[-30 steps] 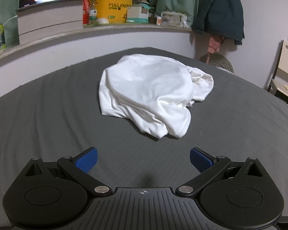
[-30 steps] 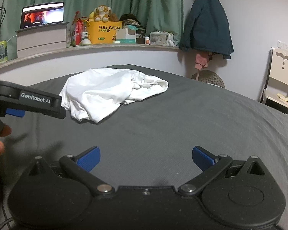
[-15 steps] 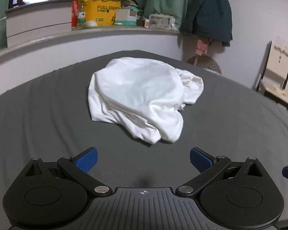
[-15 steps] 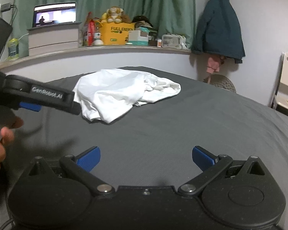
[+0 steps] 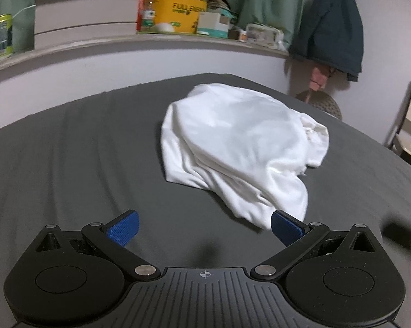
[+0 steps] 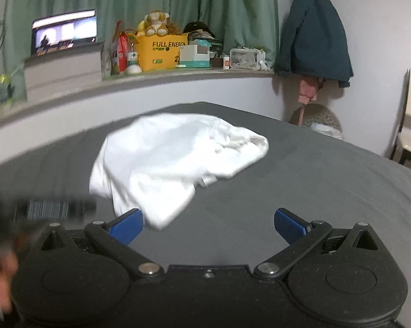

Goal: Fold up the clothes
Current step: 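Grasp the white shirt with the right gripper and lift it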

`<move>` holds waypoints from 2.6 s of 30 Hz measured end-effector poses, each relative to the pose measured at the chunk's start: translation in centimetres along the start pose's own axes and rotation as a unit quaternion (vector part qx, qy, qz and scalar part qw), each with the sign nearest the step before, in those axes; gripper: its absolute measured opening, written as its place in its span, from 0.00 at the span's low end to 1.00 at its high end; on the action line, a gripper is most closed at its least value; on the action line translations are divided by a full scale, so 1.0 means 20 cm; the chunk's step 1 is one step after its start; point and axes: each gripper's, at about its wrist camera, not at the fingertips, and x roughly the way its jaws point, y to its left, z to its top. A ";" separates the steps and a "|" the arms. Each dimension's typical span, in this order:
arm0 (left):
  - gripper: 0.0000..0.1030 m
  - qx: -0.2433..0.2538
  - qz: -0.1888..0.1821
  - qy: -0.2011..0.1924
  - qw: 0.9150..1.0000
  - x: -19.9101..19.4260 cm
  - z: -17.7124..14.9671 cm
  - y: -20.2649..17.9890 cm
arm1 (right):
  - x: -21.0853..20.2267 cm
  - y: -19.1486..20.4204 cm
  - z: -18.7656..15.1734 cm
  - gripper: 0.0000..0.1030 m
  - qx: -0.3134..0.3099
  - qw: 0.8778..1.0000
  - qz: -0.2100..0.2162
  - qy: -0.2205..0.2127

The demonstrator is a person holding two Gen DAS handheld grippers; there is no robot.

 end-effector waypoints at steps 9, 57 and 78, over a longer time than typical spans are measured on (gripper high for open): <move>1.00 -0.077 0.006 0.019 0.997 0.11 0.00 0.12 | 0.64 0.16 0.27 0.71 0.061 0.992 0.039 0.100; 1.00 -0.035 -0.099 0.014 0.994 0.12 -0.06 -0.05 | 0.22 -0.08 0.53 0.53 -0.298 0.949 0.001 0.101; 1.00 -0.063 -0.107 0.040 0.991 0.25 -0.07 -0.02 | 0.61 -0.11 0.44 0.07 -0.534 0.795 0.042 0.283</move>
